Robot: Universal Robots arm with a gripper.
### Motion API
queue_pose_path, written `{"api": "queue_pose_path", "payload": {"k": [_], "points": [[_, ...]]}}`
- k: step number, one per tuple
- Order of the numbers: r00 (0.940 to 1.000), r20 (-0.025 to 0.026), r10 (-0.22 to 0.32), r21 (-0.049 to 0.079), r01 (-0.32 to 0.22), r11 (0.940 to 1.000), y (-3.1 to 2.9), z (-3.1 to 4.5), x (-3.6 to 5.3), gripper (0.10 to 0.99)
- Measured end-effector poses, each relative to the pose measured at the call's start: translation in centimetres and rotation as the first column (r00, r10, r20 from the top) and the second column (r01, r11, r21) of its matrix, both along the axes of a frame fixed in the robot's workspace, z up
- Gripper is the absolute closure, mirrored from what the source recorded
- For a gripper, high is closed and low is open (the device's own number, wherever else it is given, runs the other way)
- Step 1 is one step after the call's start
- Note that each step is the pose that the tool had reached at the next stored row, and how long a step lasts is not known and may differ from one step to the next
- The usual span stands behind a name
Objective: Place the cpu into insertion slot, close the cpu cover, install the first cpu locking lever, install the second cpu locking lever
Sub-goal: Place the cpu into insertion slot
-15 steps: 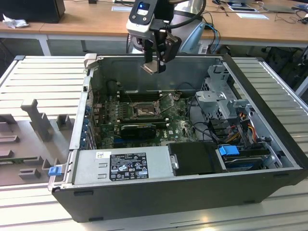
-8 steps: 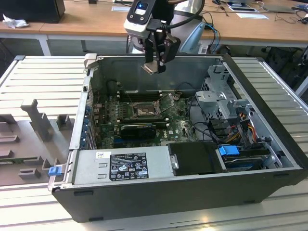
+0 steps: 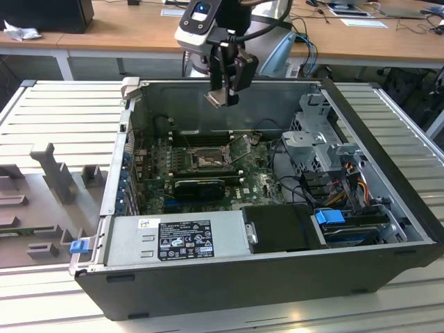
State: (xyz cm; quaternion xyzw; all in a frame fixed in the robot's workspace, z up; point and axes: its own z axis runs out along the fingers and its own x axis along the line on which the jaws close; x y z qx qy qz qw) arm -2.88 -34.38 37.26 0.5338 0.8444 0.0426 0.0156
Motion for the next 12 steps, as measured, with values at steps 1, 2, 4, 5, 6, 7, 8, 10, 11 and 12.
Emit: {"api": "queue_pose_path", "payload": {"k": [1,2,4,5,6,7,8,10,11,12], "points": [[0.9999,0.0,-0.012,0.0,0.012,0.9999,0.0,-0.01,0.0,0.557],[0.9996,-0.0001,-0.027,0.0,0.027,0.9996,0.0,-0.03,0.0,0.557],[0.9988,-0.0001,-0.049,0.0,0.049,0.9988,0.0,-0.06,0.0,0.557],[0.9979,-0.0001,-0.064,0.0,0.064,0.9979,0.0,-0.07,0.0,0.557],[0.997,-0.0001,-0.077,0.0,0.077,0.997,0.0,-0.09,0.0,0.557],[0.9964,-0.0001,-0.085,0.0,0.085,0.9964,0.0,-0.09,0.0,0.557],[0.9958,-0.0001,-0.092,0.0,0.092,0.9958,0.0,-0.1,0.0,0.557],[0.9934,-0.0001,-0.115,0.0,0.115,0.9934,0.0,-0.12,0.0,0.557],[0.9918,-0.0001,-0.128,0.0,0.128,0.9918,0.0,-0.13,0.0,0.557],[0.9901,-0.0001,-0.14,0.0,0.14,0.9901,0.0,-0.14,0.0,0.557]]}}
